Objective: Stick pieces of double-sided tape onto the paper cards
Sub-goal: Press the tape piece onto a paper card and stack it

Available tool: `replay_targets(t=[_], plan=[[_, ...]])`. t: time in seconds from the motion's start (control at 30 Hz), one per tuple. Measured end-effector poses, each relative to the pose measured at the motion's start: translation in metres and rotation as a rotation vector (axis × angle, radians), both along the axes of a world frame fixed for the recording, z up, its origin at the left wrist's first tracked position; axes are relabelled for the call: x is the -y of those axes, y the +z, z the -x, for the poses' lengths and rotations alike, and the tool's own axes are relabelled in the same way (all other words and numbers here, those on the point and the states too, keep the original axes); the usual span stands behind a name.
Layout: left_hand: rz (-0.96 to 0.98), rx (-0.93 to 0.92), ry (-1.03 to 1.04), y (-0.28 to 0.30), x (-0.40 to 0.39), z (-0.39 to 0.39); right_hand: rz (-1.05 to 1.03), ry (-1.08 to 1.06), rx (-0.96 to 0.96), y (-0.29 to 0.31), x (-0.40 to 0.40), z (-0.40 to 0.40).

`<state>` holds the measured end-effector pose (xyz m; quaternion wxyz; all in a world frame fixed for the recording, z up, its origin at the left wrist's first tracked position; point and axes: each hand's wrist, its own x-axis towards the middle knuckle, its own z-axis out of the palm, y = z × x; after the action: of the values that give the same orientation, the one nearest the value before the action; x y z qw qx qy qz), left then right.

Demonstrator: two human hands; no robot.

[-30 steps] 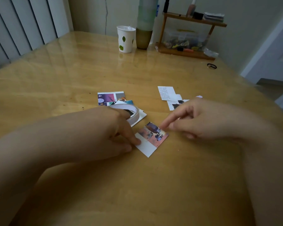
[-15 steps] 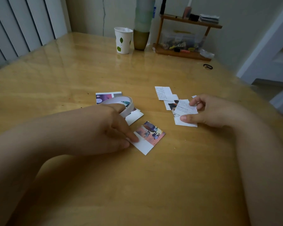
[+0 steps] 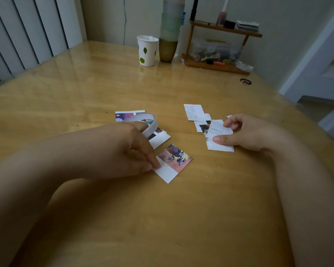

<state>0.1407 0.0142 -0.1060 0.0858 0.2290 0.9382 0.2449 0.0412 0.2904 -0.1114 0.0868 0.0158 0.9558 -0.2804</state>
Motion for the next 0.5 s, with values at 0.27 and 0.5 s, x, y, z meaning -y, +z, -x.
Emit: replay_targets(t=[0.27, 0.5], plan=[[-0.005, -0.029, 0.021, -0.0005, -0.0019, -0.0009, 0.047, 0.021, 0.02, 0.0004, -0.0032, 0.0044], [-0.016, -0.033, 0.025, -0.001, -0.0025, -0.0011, 0.107, -0.03, -0.089, -0.002, -0.0008, 0.0038]])
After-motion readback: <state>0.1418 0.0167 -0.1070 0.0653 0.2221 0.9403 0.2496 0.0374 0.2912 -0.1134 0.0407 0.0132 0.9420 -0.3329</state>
